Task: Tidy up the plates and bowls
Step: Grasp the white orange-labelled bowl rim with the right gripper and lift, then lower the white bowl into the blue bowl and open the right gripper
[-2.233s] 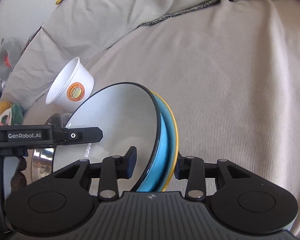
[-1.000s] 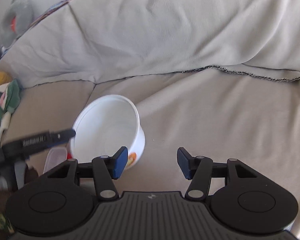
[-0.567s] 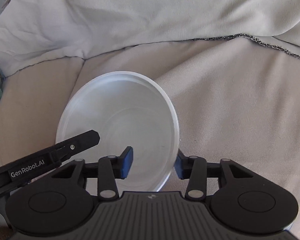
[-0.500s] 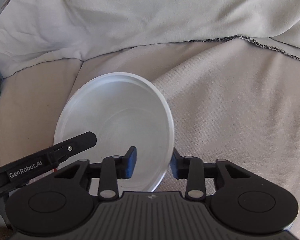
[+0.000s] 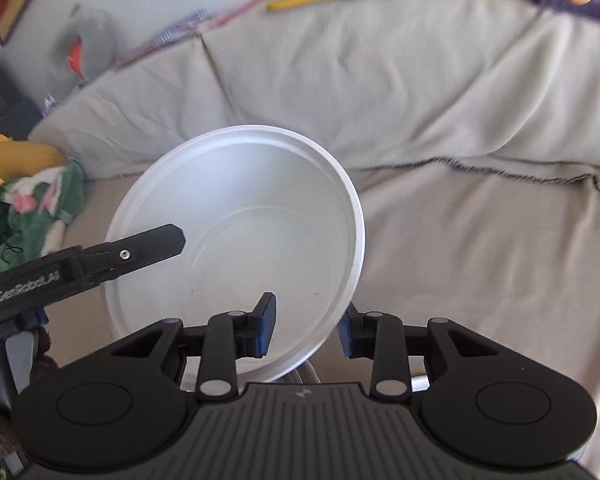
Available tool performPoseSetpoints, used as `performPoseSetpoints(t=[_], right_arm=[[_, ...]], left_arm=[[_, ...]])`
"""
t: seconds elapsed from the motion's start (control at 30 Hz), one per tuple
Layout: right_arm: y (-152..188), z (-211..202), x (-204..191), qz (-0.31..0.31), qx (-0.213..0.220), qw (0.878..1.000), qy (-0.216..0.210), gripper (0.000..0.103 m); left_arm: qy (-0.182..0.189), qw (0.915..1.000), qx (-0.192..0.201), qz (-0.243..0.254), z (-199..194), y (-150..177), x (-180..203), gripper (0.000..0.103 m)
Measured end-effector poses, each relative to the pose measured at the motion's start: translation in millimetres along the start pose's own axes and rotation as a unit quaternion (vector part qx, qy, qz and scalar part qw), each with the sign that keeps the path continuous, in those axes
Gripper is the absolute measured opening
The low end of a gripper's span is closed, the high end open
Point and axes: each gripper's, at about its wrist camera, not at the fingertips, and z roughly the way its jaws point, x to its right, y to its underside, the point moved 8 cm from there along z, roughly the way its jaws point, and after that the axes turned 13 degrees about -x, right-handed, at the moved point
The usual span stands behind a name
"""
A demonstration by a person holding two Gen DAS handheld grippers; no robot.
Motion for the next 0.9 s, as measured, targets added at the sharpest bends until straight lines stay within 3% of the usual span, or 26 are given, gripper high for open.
performPoseSetpoints(t=[0.17, 0.33, 0.43, 0.6, 0.8, 0.9], right_arm=[[32, -73, 25, 0.011, 0.065, 0.998, -0.004, 0.032], [66, -101, 55, 0.028, 0.093, 0.995, -0.03, 0.032], [85, -89, 73, 0.049, 0.081, 0.995, -0.024, 0.032], [117, -44, 88, 0.063, 0.038, 0.997, -0.026, 0.033], [126, -3, 109, 0.078, 0.025, 0.997, 0.008, 0.033], [132, 14, 113, 0.088, 0.025, 0.996, 0.014, 0.033]], left_arm=[[0.004, 0.9983, -0.008, 0.058, -17, 15, 71, 0.037], [-0.001, 0.9972, -0.021, 0.072, -12, 35, 107, 0.037], [0.005, 0.9965, -0.048, 0.069, 3, 56, 107, 0.038], [-0.018, 0.9933, -0.096, 0.062, 42, 89, 87, 0.038], [0.004, 0.9892, -0.143, 0.031, 79, 109, 66, 0.038], [-0.002, 0.9871, -0.16, 0.012, 96, 119, 52, 0.038]])
